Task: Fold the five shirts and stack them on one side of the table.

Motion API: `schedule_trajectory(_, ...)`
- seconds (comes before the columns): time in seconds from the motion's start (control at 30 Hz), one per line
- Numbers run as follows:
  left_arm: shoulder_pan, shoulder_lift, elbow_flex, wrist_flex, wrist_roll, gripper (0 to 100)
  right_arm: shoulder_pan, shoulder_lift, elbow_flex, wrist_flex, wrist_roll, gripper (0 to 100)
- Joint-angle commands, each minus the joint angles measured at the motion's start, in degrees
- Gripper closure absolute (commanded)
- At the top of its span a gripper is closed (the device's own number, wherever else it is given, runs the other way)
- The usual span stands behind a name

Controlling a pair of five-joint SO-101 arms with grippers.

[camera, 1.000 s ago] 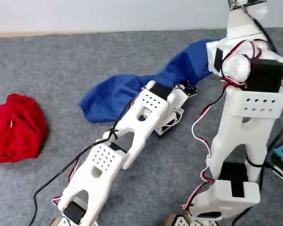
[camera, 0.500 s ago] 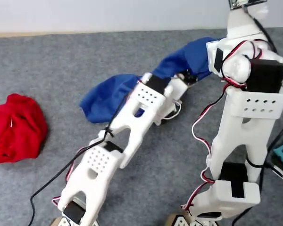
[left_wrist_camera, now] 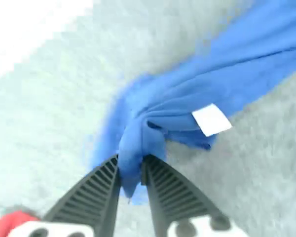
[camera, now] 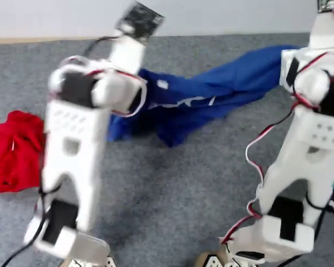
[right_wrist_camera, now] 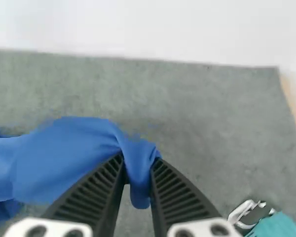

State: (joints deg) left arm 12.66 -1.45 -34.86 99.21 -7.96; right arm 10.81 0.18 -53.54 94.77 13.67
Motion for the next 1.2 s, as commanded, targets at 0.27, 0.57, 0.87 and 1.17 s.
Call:
schedule_trajectory(0.27,-12.0,-20.7,0.0,-9.0,-0.2,100,-1.9,-19.3,-0.5,-8.6,9.9,98.8)
schedule_trajectory(0.57,-13.4,-29.8,0.0,-18.9,-0.2,100,-1.9,-27.9,-0.5,-16.8,18.7,98.9)
schedule_trajectory(0.87,-13.4,-36.8,0.0,-18.7,-6.3,100,-1.8,-33.5,-0.5,-22.4,24.3,98.9)
schedule_trajectory(1.17,-16.1,-40.4,0.5,-15.9,-8.3,100,-1.8,-36.4,-0.3,-21.1,27.3,98.9)
